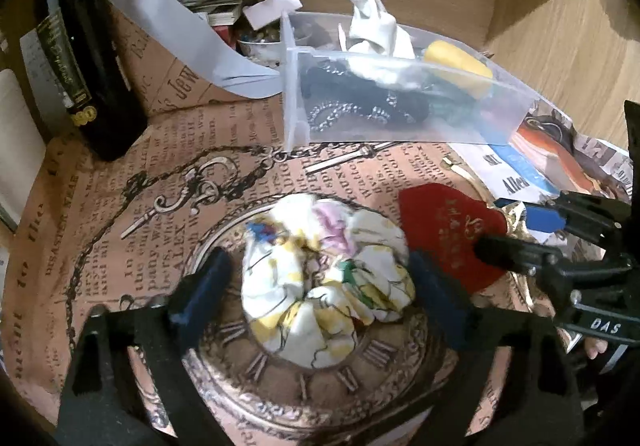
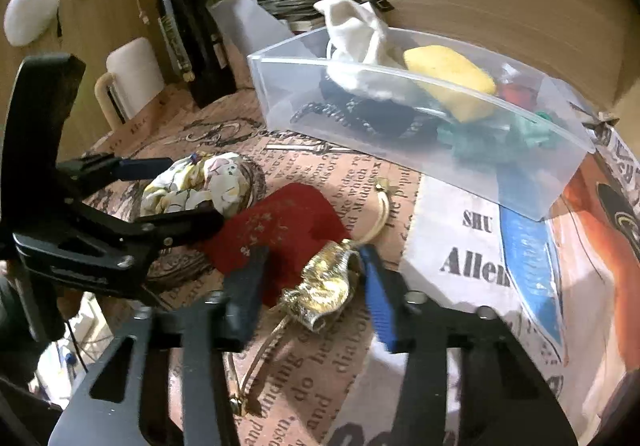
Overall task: Organize soft objects
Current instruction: 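Grasp the floral scrunchie with the left tool while the right tool grasps the red pouch, then place the scrunchie and red pouch into the clear box while both tools release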
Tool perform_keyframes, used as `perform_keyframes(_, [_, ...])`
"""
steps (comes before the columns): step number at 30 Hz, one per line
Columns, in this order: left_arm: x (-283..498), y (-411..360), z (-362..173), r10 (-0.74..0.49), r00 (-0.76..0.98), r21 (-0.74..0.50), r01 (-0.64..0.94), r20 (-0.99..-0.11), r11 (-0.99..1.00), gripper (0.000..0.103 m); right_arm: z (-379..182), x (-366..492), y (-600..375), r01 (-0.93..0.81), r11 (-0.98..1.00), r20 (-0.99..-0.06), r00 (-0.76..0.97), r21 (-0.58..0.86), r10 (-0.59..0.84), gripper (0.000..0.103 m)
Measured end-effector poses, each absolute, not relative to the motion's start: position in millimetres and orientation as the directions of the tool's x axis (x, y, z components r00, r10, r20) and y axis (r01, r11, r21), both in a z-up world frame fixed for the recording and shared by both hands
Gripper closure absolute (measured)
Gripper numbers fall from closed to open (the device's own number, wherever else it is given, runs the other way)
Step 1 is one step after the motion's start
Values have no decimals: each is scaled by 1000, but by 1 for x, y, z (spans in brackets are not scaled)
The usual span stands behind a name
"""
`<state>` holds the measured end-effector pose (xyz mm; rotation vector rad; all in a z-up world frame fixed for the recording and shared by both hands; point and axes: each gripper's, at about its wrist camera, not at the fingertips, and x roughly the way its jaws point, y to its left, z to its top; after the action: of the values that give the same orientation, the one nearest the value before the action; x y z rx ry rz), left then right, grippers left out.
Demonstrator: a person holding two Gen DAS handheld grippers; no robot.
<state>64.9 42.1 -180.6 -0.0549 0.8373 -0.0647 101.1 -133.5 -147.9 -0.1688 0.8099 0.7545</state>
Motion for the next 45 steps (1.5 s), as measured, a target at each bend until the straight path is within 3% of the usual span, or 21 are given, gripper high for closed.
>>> perform_keyframes(1, [66, 41, -180, -79, 670, -71, 39, -738, 997, 27, -147, 101, -135, -664, 733, -704, 452, 144, 548, 73])
perform_keyframes(6, [66, 38, -177, -77, 674, -54, 55, -734, 997, 73, -140, 99, -141, -658, 740, -672, 486, 140, 559, 82])
perform_keyframes(16, [55, 35, -128, -94, 766, -66, 67, -636, 996, 76, -103, 100, -166, -625, 770, -580, 584, 126, 569, 83])
perform_keyframes(30, [91, 11, -50, -136, 877, -78, 112, -461, 991, 76, -27, 120, -192, -550, 832, -368, 760, 74, 535, 83])
perform_keyframes(37, [132, -3, -31, -145, 883, -87, 119, -447, 989, 76, -14, 139, -191, -514, 856, -326, 802, 50, 501, 83])
perform_keyframes(45, [187, -14, -44, -153, 839, -103, 116, -522, 988, 76, -34, 183, -190, -479, 875, -400, 791, 65, 463, 82])
